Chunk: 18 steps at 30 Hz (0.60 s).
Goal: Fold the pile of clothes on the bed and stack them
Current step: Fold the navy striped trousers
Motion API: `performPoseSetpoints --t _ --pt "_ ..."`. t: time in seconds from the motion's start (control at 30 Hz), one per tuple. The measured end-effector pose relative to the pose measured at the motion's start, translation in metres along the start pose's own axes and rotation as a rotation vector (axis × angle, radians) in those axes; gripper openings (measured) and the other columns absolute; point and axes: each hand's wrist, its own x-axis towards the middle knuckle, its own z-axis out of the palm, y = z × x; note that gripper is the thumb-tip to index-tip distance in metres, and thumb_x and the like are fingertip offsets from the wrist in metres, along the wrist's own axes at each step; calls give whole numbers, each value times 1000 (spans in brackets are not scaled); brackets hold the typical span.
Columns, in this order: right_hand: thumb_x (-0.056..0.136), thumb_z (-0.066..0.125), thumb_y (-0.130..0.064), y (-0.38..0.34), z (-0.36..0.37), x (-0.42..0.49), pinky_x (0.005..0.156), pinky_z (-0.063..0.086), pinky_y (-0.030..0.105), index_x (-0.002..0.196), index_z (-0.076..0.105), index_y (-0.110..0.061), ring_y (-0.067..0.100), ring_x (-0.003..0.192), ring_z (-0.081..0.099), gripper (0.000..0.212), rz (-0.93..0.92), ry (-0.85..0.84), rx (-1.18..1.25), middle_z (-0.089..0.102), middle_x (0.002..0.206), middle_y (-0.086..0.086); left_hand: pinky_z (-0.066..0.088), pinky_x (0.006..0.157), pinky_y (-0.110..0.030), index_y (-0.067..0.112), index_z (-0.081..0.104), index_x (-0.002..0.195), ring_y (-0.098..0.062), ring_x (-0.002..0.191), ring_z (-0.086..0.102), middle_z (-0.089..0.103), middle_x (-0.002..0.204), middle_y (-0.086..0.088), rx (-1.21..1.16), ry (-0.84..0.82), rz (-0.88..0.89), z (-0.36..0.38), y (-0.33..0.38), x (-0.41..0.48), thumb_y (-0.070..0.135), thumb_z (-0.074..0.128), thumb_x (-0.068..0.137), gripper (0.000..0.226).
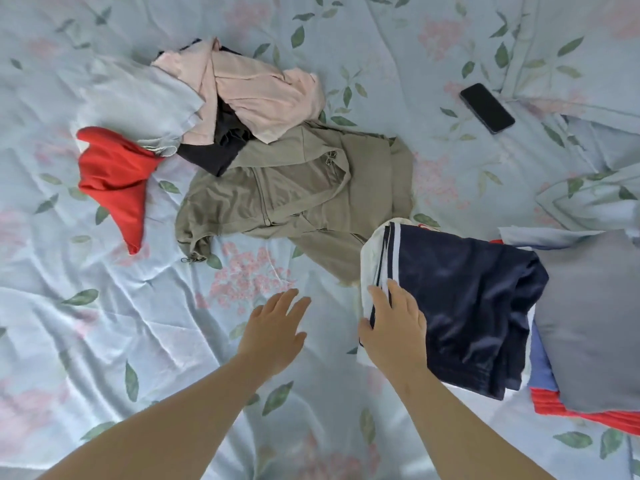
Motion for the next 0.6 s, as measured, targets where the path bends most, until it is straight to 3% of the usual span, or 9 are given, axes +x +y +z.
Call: performPoseSetpoints --t 0.23,0.43,0.6 --pt "95 42 -32 -101 41 5 112 18 37 144 28 -27 22 142 15 51 63 -158 86 15 156 -1 23 111 -38 27 17 147 -20 142 16 14 155 4 -58 19 -57 -11 -113 -20 37 42 96 58" --pt "94 46 -30 -153 72 29 108 25 38 144 30 -25 24 136 25 52 96 -220 94 23 152 0 28 107 -37 23 25 145 -21 138 23 21 152 2 -81 64 -81 -8 -185 9 34 44 95 54" --pt "93 49 -27 -166 85 51 105 30 40 141 35 -24 24 131 32 50 133 -179 153 30 149 -1 21 111 -42 28 43 134 -26 143 3 0 156 -5 23 129 -31 -10 -218 58 30 53 91 44"
